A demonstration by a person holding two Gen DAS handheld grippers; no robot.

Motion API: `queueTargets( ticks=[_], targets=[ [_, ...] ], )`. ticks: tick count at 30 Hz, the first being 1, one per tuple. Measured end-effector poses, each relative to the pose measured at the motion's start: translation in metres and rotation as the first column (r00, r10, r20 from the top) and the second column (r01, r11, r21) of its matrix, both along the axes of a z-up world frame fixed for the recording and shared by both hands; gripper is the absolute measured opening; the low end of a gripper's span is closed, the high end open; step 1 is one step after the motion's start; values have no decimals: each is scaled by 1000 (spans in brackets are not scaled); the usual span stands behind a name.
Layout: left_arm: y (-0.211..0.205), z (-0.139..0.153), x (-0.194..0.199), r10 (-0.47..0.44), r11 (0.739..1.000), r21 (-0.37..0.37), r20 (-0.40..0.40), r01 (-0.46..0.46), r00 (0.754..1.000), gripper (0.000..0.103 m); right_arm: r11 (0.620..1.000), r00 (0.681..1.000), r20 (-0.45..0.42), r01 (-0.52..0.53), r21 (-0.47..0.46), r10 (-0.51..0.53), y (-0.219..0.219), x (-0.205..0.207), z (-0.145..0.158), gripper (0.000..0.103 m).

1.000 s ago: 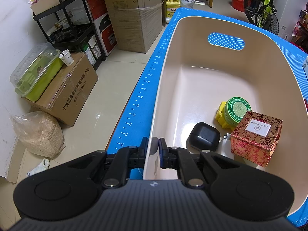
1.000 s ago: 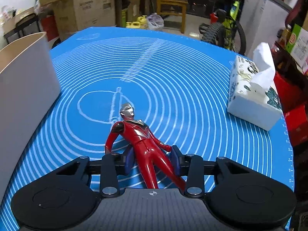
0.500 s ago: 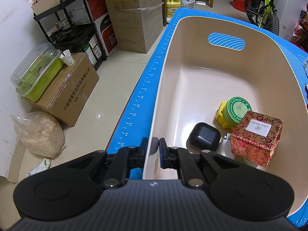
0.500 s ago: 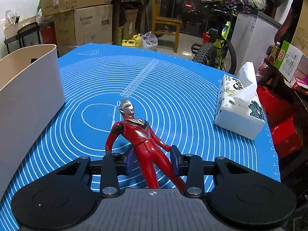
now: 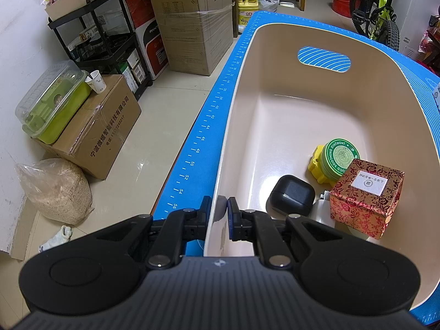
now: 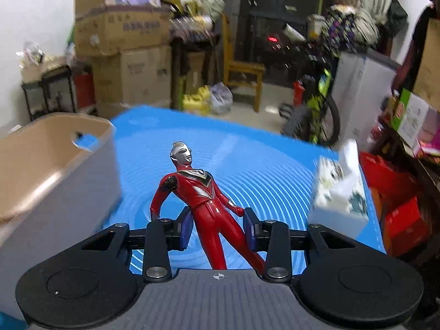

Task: Organize rigid objects
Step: 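Carry the red action figure into the basket with the right gripper and release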

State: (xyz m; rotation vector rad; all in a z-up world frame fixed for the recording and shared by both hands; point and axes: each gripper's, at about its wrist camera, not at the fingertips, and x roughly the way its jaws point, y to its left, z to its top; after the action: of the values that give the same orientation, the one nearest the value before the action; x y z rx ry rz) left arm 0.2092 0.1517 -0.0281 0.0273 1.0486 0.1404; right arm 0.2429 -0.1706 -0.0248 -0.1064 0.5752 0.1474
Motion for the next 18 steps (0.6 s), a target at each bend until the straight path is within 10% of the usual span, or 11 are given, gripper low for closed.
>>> queueTargets(
  ticks=[10, 18],
  targets=[
    [1, 0, -1, 2, 1000, 3, 0, -2, 1000, 14, 982, 976, 129, -183, 54, 175, 66, -21, 62, 46],
    [0, 1, -1, 1, 1000, 6, -1, -1, 1000, 14, 956, 960, 58, -278, 91, 274, 129, -21, 64, 46]
  ],
)
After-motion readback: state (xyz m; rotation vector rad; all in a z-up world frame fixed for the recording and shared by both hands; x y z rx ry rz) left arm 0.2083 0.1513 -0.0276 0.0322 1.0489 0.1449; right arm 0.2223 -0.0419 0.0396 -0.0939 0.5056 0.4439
